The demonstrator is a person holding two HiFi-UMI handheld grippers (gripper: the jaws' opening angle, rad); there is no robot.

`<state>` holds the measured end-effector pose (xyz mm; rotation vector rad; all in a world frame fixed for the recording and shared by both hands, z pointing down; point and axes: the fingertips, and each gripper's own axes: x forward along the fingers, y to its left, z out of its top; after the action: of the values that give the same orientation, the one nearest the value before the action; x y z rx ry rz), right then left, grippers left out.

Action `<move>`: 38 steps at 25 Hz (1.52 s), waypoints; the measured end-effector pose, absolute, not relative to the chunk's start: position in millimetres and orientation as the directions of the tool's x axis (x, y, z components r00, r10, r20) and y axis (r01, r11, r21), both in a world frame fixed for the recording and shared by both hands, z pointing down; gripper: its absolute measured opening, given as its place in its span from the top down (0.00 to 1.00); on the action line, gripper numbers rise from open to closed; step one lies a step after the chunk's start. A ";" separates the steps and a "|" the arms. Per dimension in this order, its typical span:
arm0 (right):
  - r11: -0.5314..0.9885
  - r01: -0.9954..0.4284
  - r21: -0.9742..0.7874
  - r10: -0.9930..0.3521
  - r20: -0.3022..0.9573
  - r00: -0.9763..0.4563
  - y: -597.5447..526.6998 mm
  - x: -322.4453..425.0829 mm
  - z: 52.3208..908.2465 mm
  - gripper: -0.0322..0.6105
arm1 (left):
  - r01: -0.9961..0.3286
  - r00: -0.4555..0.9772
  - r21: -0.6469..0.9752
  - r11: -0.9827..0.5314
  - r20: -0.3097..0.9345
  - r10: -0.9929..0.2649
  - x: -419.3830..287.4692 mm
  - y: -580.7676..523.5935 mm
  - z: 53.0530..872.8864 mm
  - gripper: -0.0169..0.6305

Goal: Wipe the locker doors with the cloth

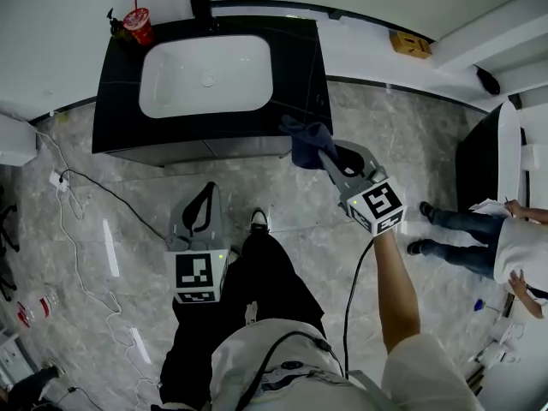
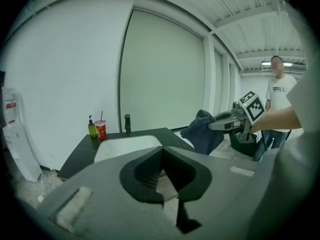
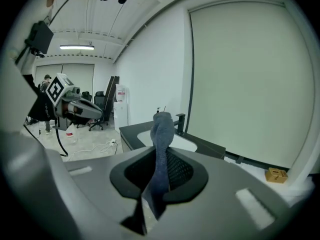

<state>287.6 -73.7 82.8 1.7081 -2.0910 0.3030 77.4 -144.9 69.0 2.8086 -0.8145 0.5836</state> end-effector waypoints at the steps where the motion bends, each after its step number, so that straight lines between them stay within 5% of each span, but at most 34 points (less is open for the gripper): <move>1: 0.221 -0.970 0.100 -0.881 0.448 -0.155 -69.0 279.6 85.4 0.87 | -0.541 0.774 0.038 -0.840 0.414 -0.479 67.0 -140.5 73.3 0.97; 14: 0.318 -0.936 0.149 -0.871 0.435 -0.226 -35.0 220.1 205.6 0.87 | -0.602 0.720 0.015 -0.798 0.443 -0.535 -8.4 -132.1 202.8 0.97; 26: 0.310 -0.909 0.279 -0.922 0.321 -0.216 -53.0 271.4 352.7 0.87 | -0.660 0.691 -0.024 -0.751 0.374 -0.619 -10.3 -139.7 374.3 0.97; 38: 0.194 -0.897 0.398 -0.979 0.131 -0.154 -78.5 327.4 395.7 0.87 | -0.658 0.726 -0.055 -0.751 0.215 -0.653 32.6 -159.0 462.1 0.97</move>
<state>327.4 -78.5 395.7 1.7630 -2.1204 -0.3208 32.6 -159.0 462.1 2.8959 -1.0999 0.3456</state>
